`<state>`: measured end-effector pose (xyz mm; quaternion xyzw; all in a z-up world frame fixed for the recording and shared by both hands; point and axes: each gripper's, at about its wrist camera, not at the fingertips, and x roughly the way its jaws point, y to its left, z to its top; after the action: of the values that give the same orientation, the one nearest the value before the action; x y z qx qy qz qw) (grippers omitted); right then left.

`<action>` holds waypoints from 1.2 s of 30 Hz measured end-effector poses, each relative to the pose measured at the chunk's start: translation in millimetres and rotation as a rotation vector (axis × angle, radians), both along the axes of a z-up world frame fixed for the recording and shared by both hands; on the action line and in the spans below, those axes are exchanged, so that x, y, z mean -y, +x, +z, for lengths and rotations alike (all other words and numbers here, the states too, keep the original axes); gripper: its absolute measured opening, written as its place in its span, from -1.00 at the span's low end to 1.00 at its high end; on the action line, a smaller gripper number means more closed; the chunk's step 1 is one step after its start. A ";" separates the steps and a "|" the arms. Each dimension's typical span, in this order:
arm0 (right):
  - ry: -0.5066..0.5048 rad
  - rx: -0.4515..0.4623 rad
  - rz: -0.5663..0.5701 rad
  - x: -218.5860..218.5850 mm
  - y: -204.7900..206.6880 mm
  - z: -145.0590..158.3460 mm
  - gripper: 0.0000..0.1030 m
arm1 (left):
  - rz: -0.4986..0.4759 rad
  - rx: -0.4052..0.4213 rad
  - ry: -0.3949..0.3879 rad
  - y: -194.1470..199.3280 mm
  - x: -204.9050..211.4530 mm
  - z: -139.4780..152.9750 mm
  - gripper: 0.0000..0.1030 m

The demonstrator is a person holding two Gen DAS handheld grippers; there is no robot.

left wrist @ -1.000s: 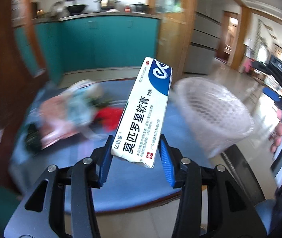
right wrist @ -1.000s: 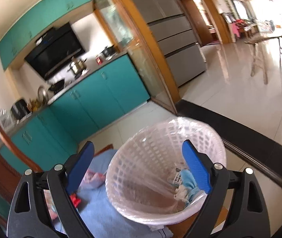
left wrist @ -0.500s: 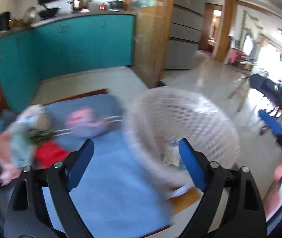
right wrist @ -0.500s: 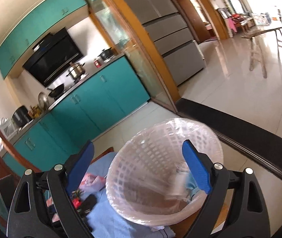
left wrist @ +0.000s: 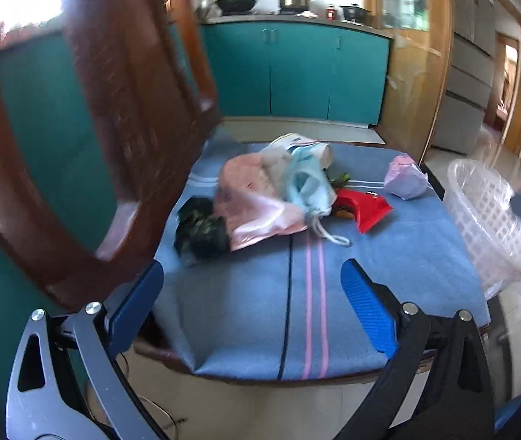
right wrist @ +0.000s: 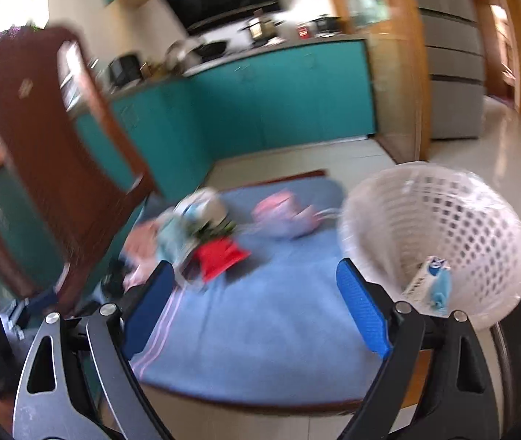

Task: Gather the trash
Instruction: 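Lower the ointment box with the left tool into the basket and release, then move both open tools back over the chair seat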

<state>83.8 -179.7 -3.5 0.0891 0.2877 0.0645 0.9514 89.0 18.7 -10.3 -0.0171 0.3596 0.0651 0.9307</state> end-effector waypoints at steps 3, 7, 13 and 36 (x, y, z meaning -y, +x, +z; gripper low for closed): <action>-0.047 -0.015 0.039 -23.4 -1.5 -6.5 0.71 | 0.012 -0.004 -0.031 -1.2 -10.4 1.2 0.88; -0.071 -0.031 0.045 -31.2 -0.5 -12.3 0.71 | 0.018 -0.018 -0.056 -5.5 -22.5 -2.3 0.88; -0.072 -0.036 0.033 -29.9 1.4 -15.5 0.71 | -0.008 -0.020 -0.056 -8.5 -18.0 -1.4 0.88; -0.077 -0.039 0.031 -26.2 0.9 -15.7 0.71 | -0.021 -0.035 -0.052 -4.1 -10.2 -7.1 0.88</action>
<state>84.7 -153.6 -19.2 0.0493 0.3099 0.0664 0.9472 84.9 28.9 -17.4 -0.0366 0.3778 0.0462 0.9240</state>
